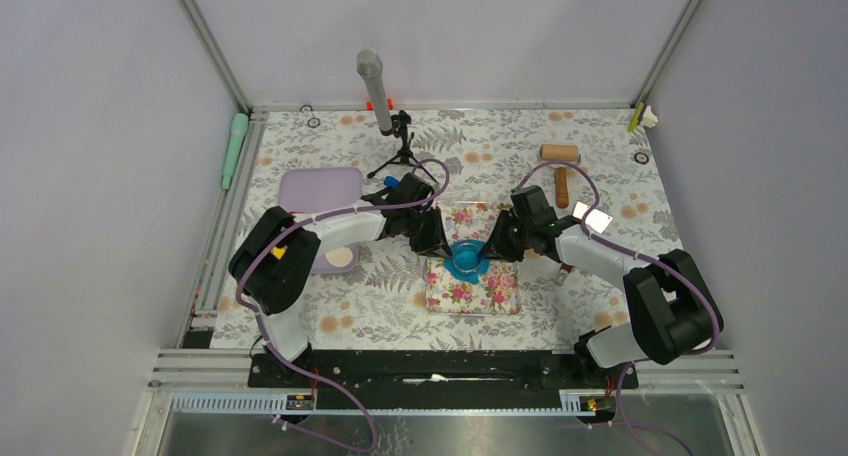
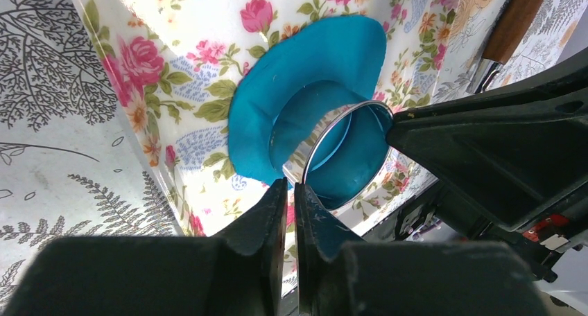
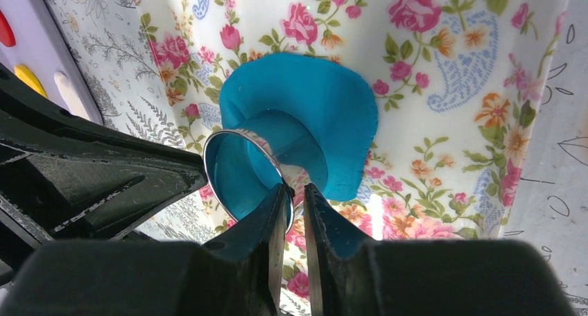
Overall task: Roll out the dumpling wrappers from the dough
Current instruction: Press the dumpling wrapper on the work surface.
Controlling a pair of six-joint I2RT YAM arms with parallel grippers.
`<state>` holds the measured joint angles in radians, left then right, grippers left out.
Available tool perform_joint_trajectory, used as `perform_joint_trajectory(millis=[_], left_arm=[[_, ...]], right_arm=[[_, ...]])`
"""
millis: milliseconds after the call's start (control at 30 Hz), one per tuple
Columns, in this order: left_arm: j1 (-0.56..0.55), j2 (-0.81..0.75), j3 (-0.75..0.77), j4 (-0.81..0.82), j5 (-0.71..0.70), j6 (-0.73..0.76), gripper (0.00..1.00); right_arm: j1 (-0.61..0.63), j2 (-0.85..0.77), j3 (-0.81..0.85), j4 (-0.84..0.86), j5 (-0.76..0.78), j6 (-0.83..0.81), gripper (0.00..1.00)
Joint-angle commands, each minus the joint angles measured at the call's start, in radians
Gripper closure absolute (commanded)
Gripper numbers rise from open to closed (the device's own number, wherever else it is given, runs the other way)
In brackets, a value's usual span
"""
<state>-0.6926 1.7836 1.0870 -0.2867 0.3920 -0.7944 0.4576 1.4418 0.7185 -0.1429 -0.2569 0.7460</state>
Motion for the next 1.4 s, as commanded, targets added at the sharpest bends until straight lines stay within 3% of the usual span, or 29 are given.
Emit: perform_joint_trajectory(millis=[0,100,400,867,1367], left_arm=[[0.002,0.009,0.023,0.013,-0.003,0.004,0.88],[0.002,0.014,0.026,0.012,0.002,0.004,0.88],[0.008,0.014,0.039,0.003,0.019,0.003,0.88],[0.010,-0.053,0.033,0.023,0.071,0.014,0.86],[0.010,0.027,0.039,0.037,0.076,0.021,0.88]], right_arm=[[0.006,0.004,-0.003,0.010,-0.001,-0.018,0.81],[0.006,0.006,-0.008,0.010,0.002,-0.018,0.90],[0.006,0.009,-0.008,-0.009,0.011,-0.016,0.95],[0.006,0.009,0.003,-0.016,0.011,-0.022,0.97],[0.006,0.016,0.013,-0.022,0.010,-0.027,0.97]])
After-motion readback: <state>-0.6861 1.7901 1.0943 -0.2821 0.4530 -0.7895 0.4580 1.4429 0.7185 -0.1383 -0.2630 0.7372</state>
